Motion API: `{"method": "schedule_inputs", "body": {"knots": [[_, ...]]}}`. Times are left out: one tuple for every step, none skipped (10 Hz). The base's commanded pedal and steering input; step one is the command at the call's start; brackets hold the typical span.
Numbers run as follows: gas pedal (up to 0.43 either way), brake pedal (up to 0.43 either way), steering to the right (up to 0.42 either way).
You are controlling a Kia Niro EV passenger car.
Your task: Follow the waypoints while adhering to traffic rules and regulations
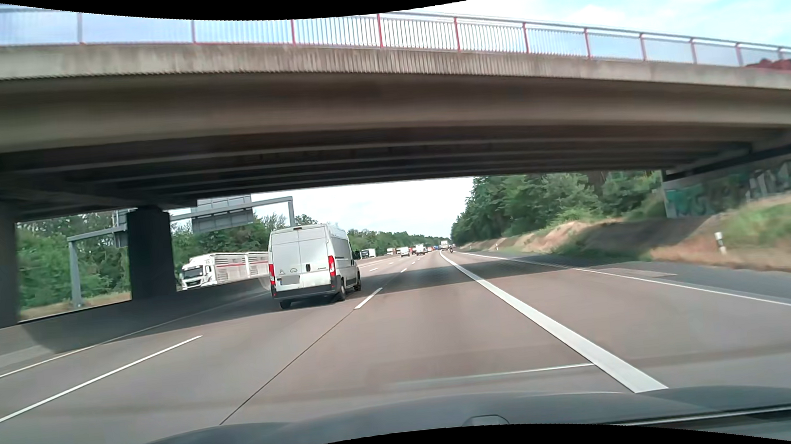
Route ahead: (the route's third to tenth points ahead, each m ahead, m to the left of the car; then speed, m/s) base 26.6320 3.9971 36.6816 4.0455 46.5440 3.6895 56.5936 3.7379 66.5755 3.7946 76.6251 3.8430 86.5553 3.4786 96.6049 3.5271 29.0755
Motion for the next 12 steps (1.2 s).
{"method": "schedule_inputs", "body": {"knots": [[0.13,0.0,-0.003],[0.13,0.0,-0.003],[0.13,0.0,-0.003],[0.13,0.0,-0.003],[0.13,0.0,-0.003],[0.13,0.0,-0.003],[0.13,0.0,-0.002],[0.13,0.0,-0.003],[0.13,0.0,-0.003],[0.13,0.0,-0.002],[0.13,0.0,-0.003],[0.13,0.0,-0.003]]}}
